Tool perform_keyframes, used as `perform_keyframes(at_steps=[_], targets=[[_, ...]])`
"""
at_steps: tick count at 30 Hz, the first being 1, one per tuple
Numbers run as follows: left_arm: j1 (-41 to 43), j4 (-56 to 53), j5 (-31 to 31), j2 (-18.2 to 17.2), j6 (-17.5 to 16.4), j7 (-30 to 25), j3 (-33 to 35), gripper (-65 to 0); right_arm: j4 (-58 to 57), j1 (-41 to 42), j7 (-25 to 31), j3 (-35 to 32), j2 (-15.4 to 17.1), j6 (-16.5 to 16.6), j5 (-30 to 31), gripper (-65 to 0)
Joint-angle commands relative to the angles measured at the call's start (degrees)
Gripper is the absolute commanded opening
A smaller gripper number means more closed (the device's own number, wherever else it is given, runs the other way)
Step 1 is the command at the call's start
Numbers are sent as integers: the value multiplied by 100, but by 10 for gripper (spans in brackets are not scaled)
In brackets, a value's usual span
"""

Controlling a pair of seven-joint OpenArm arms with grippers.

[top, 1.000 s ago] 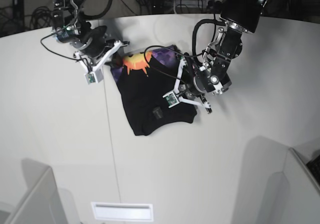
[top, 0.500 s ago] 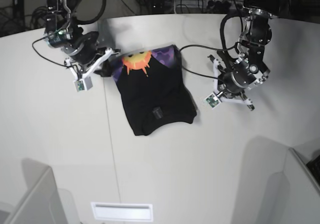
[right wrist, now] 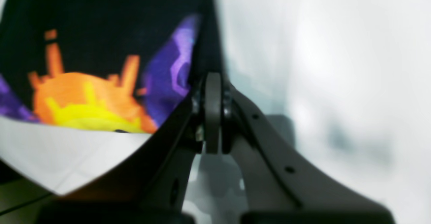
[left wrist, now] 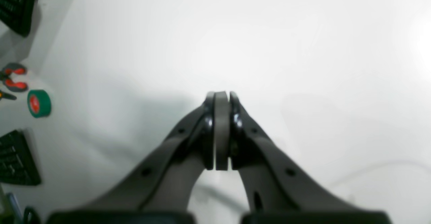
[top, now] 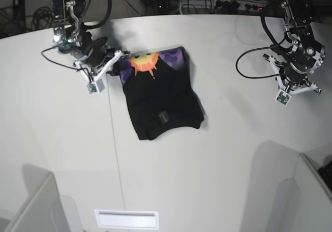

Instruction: Fold the T-shirt properly

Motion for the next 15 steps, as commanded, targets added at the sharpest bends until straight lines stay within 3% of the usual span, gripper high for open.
perform_keyframes(at_steps=[1,4,15], targets=[[59,95,-32,-72,-6,-251,-81,-650,100,29,100,-34,19,18,47,-650],[226,86,-32,-72,-6,-550,-240,-650,109,-59,100,-114,-16,18,47,-650],[244,69,-32,-72,-6,-550,-539,-650,364,-437,109,-114,-165,9,47,-650]])
